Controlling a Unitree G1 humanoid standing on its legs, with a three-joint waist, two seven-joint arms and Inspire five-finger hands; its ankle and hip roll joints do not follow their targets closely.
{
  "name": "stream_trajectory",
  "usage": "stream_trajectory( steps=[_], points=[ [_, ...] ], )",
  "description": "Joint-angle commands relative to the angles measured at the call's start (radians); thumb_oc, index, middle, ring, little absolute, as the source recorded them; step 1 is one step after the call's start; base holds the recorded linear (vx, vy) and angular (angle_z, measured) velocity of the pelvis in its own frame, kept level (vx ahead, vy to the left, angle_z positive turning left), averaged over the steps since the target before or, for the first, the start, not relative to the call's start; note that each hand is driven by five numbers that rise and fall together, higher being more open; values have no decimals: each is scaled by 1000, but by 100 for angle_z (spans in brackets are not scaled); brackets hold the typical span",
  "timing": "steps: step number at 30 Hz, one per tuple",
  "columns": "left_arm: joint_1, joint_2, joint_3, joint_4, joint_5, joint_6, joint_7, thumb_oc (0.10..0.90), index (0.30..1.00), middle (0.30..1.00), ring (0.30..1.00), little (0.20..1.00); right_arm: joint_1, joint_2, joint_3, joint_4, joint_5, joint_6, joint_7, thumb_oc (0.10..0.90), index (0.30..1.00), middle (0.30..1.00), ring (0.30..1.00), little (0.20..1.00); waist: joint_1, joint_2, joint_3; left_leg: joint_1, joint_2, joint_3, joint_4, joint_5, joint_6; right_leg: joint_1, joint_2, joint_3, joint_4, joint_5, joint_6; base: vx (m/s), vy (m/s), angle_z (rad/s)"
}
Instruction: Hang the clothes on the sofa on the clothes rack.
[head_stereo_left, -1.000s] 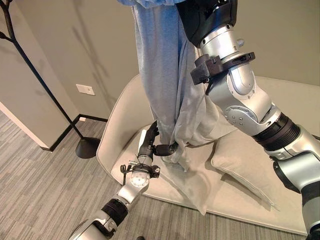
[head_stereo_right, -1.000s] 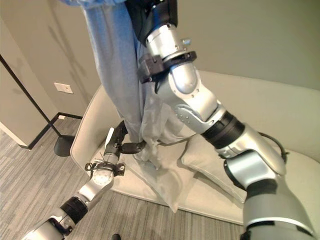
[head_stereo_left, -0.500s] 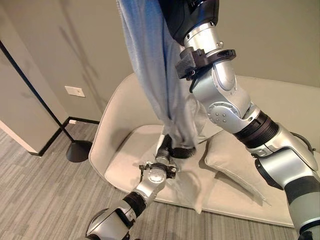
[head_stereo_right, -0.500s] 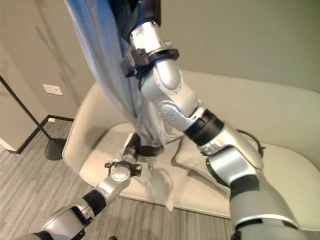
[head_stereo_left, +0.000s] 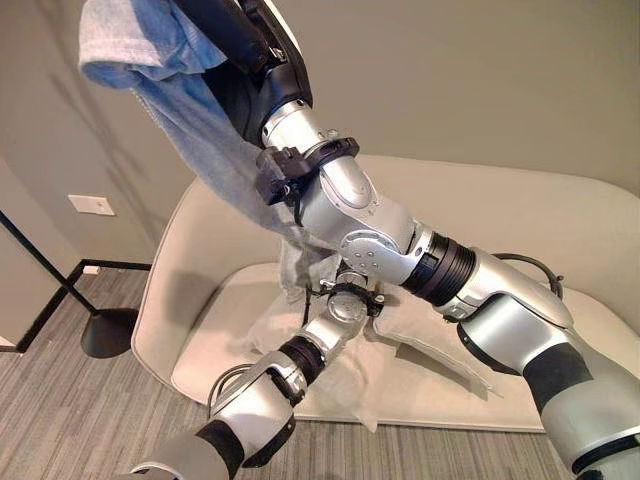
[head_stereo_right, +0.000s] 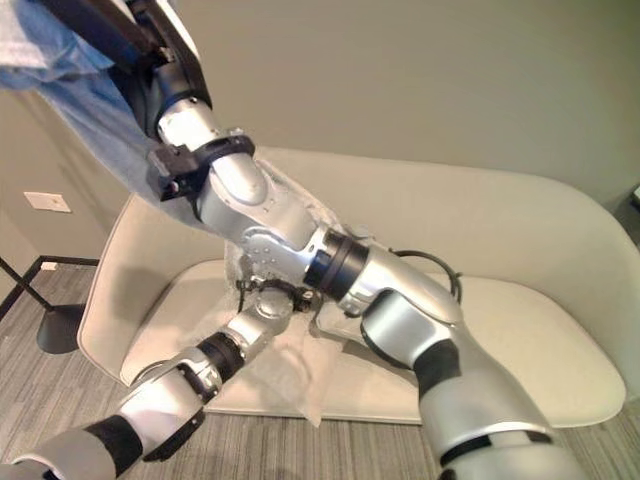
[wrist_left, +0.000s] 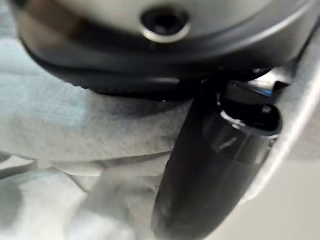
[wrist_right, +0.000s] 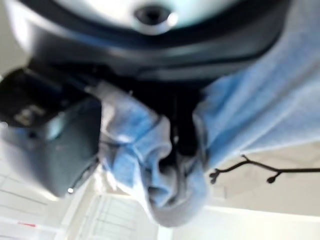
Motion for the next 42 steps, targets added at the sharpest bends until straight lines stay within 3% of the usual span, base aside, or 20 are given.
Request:
stream_trajectory(
  steps=[1, 7, 11, 16, 18, 19, 22, 23, 24, 27, 29, 30, 31, 32, 34, 37, 38, 39, 41, 42],
  points=[
    [-133, -48, 38, 45, 68, -69, 63, 400, 300, 300, 300, 300, -159, -13, -76, 60, -19, -88, 9, 400, 300, 300, 300, 300, 23, 6, -121, 103, -23, -33, -7, -177, 0, -45, -8, 44, -43, 181, -19, 0, 0, 0],
    [-100, 27, 101, 18, 71, -74, 128, 400, 300, 300, 300, 300, -158, -102, -94, 33, -24, -110, 1, 400, 300, 300, 300, 300, 24, 13, -119, 106, -24, -36, -7, -178, 1, -36, -4, 43, -51, 180, -17, 0, 0, 0],
    [-77, 119, 166, -32, 89, -85, 202, 400, 300, 300, 300, 300, -133, -203, -129, -39, -39, -145, 4, 400, 300, 300, 300, 300, 26, 18, -117, 104, -28, -37, -7, -181, 2, -33, -4, 42, -58, 182, -13, -4, 12, 0],
    [-24, 263, 224, -91, 188, -97, 274, 400, 300, 300, 300, 300, -77, -389, -218, -146, -89, -208, 16, 400, 300, 300, 300, 300, 20, 29, -112, 99, -43, -38, -7, -186, 8, -33, -18, 47, -66, 198, 0, -10, 69, 0],
    [-21, 263, 222, -94, 190, -95, 275, 400, 300, 300, 300, 300, -73, -390, -221, -149, -91, -207, 14, 400, 300, 300, 300, 300, 21, 27, -114, 99, -43, -38, -7, -186, 9, -33, -18, 47, -67, 198, 1, -8, 76, 0],
    [112, 357, 260, -310, 301, -112, 278, 400, 300, 300, 300, 300, 28, -539, -321, -228, -145, -225, 8, 400, 300, 300, 300, 300, 30, 35, -97, 87, -56, -43, -7, -189, 16, -37, -37, 45, -64, 212, 12, -20, 149, 2],
    [257, 426, 304, -521, 395, -107, 267, 400, 300, 300, 300, 300, 153, -633, -410, -299, -205, -214, -1, 400, 300, 300, 300, 300, 46, 28, -94, 73, -66, -50, -7, -190, 23, -41, -53, 40, -67, 226, 21, -24, 104, 9],
    [353, 520, 395, -683, 497, -110, 277, 400, 300, 300, 300, 300, 269, -702, -495, -336, -250, -206, 7, 400, 300, 300, 300, 300, 63, 31, -78, 56, -72, -57, -7, -188, 26, -51, -65, 32, -67, 252, 33, -38, 91, 14],
    [366, 525, 395, -699, 501, -103, 275, 400, 300, 300, 300, 300, 288, -699, -510, -347, -254, -203, 5, 400, 300, 300, 300, 300, 63, 25, -84, 55, -73, -57, -7, -187, 27, -52, -66, 32, -68, 254, 33, -53, 73, 15],
    [489, 660, 571, -886, 647, -92, 313, 400, 300, 300, 300, 300, 509, -742, -699, -400, -325, -194, 17, 400, 300, 300, 300, 300, 88, 26, -72, 7, -79, -61, -7, -173, 27, -87, -79, 13, -71, 292, 46, -92, 40, 15],
    [508, 731, 648, -945, 711, -83, 359, 400, 300, 300, 300, 300, 613, -747, -782, -428, -357, -197, 18, 400, 300, 300, 300, 300, 94, 30, -61, -21, -74, -67, -7, -158, 28, -115, -74, 19, -30, 283, 45, -151, 94, 6],
    [518, 787, 707, -974, 747, -79, 390, 400, 300, 300, 300, 300, 705, -761, -853, -452, -372, -202, 35, 400, 300, 300, 300, 300, 88, 54, -47, -37, -61, -82, -7, -145, 38, -129, -12, 62, 62, 164, 16, -155, 153, 17],
    [522, 813, 723, -991, 763, -77, 399, 400, 300, 300, 300, 300, 744, -760, -879, -466, -370, -209, 44, 400, 300, 300, 300, 300, 91, 61, -47, -42, -57, -85, -7, -137, 40, -136, 23, 74, 117, 107, -1, -124, 120, 29],
    [523, 814, 721, -994, 763, -76, 399, 400, 300, 300, 300, 300, 753, -758, -888, -470, -369, -208, 46, 400, 300, 300, 300, 300, 94, 59, -49, -47, -55, -84, -7, -132, 39, -145, 24, 75, 125, 107, -7, -79, 67, 45],
    [555, 861, 791, -1032, 790, -80, 406, 400, 300, 300, 300, 300, 857, -754, -962, -495, -408, -199, 58, 400, 300, 300, 300, 300, 96, 78, -41, -57, -57, -102, -7, -118, 50, -146, 110, 88, 234, 3, -40, -96, 57, 46],
    [632, 937, 873, -1074, 832, -75, 408, 400, 300, 300, 300, 300, 1031, -709, -1087, -548, -485, -182, 75, 400, 300, 300, 300, 300, 106, 76, -55, -77, -66, -123, -7, -87, 50, -159, 224, 98, 327, -81, -81, -105, 25, 55],
    [696, 988, 945, -1076, 876, -58, 421, 400, 300, 300, 300, 300, 1080, -687, -1119, -553, -527, -185, 73, 400, 300, 300, 300, 300, 128, 68, -59, -89, -83, -125, -7, -78, 50, -144, 250, 92, 303, -107, -106, -128, -19, 16],
    [712, 991, 954, -1084, 875, -58, 421, 400, 300, 300, 300, 300, 1088, -677, -1119, -564, -534, -182, 69, 400, 300, 300, 300, 300, 125, 64, -65, -90, -80, -123, -7, -77, 48, -140, 253, 92, 293, -103, -109, -130, -51, 10],
    [787, 986, 1036, -1103, 892, -54, 426, 400, 300, 300, 300, 300, 1135, -625, -1147, -572, -605, -175, 54, 400, 300, 300, 300, 300, 159, 59, -76, -112, -91, -114, -7, -68, 43, -109, 264, 68, 211, -121, -125, -89, -82, 9],
    [825, 971, 1070, -1130, 898, -63, 416, 400, 300, 300, 300, 300, 1166, -587, -1158, -582, -645, -166, 43, 400, 300, 300, 300, 300, 169, 50, -91, -124, -97, -109, -7, -61, 37, -78, 272, 61, 126, -122, -129, -55, -124, -8]
  ],
)
